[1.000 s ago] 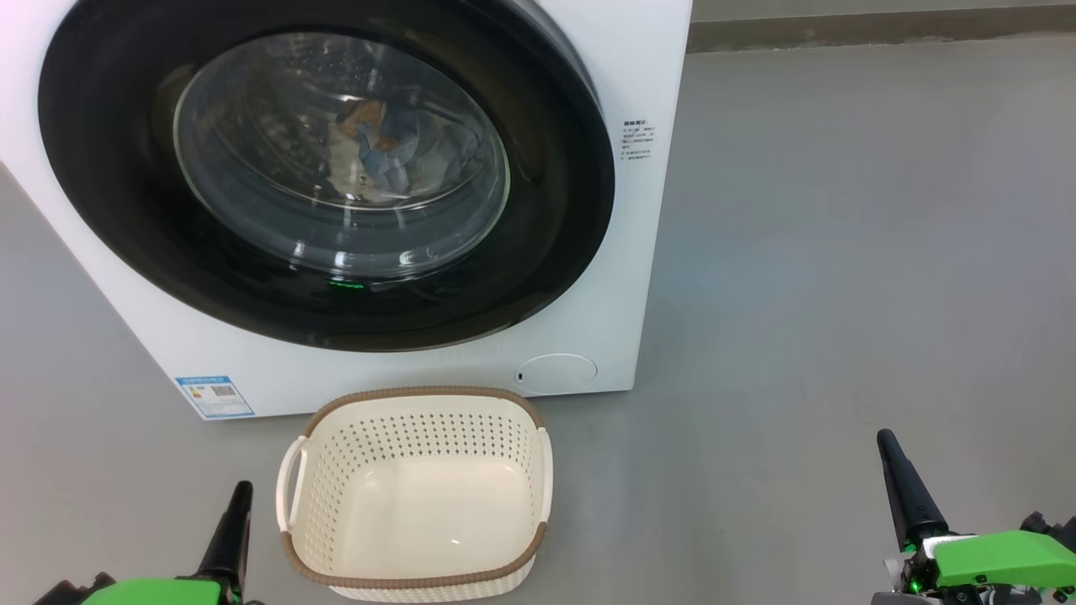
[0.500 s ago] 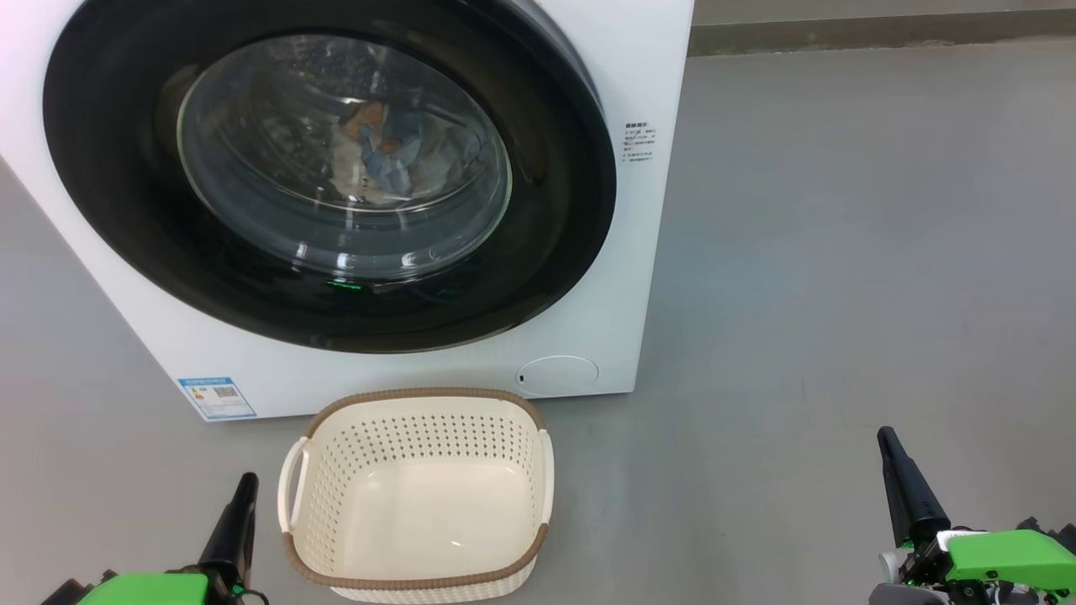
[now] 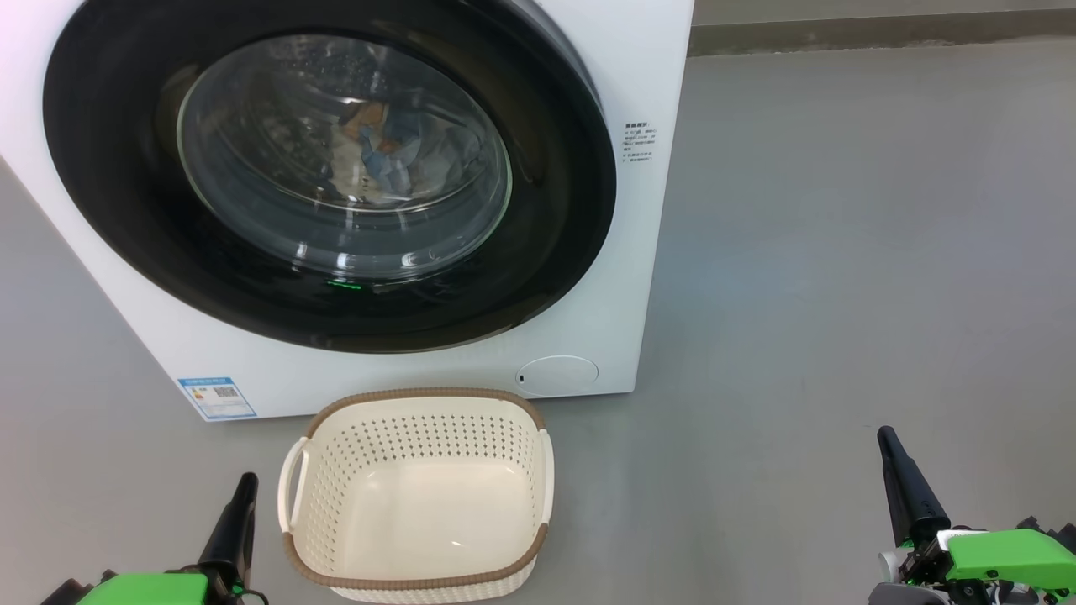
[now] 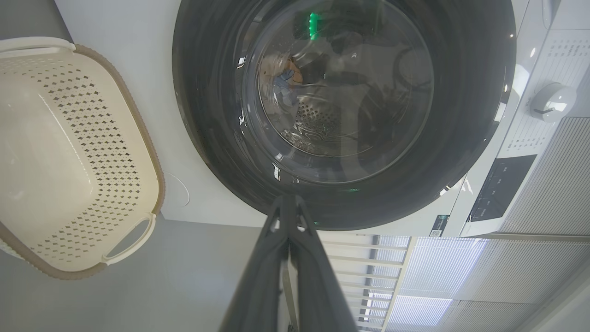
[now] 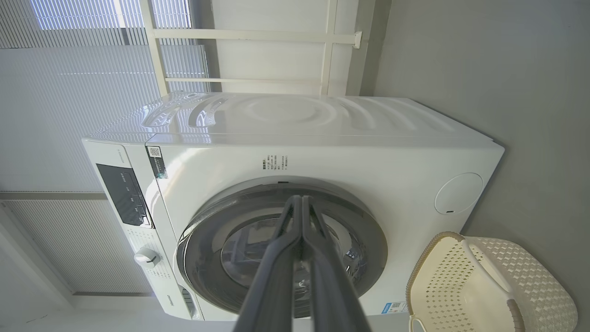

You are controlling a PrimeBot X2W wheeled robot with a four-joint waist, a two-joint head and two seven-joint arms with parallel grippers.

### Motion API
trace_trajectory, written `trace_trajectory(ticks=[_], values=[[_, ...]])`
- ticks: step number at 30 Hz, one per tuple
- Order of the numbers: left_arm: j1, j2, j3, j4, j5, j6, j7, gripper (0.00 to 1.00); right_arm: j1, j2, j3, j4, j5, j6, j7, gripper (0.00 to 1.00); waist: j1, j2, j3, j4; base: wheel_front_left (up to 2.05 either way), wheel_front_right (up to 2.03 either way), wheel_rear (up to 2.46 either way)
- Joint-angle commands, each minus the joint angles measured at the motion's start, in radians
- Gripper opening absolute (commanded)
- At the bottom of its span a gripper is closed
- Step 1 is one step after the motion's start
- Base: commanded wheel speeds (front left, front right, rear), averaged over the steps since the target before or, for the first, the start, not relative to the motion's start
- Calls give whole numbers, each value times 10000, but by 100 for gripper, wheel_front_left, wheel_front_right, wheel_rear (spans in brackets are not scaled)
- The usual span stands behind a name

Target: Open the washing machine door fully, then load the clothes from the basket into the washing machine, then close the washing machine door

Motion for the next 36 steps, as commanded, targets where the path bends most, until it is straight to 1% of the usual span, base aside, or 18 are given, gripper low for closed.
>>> trace_trajectory(ticks=[1, 36], values=[[-418, 248, 346, -182, -83, -102, 61, 0, -392, -30, 191, -244, 37, 16, 72, 0, 0, -1, 1, 0, 0, 0, 0], [-417, 248, 346, -183, -83, -102, 60, 0, -400, 36, 98, -238, -40, 16, 146, 0, 0, -1, 0, 0, 0, 0, 0]])
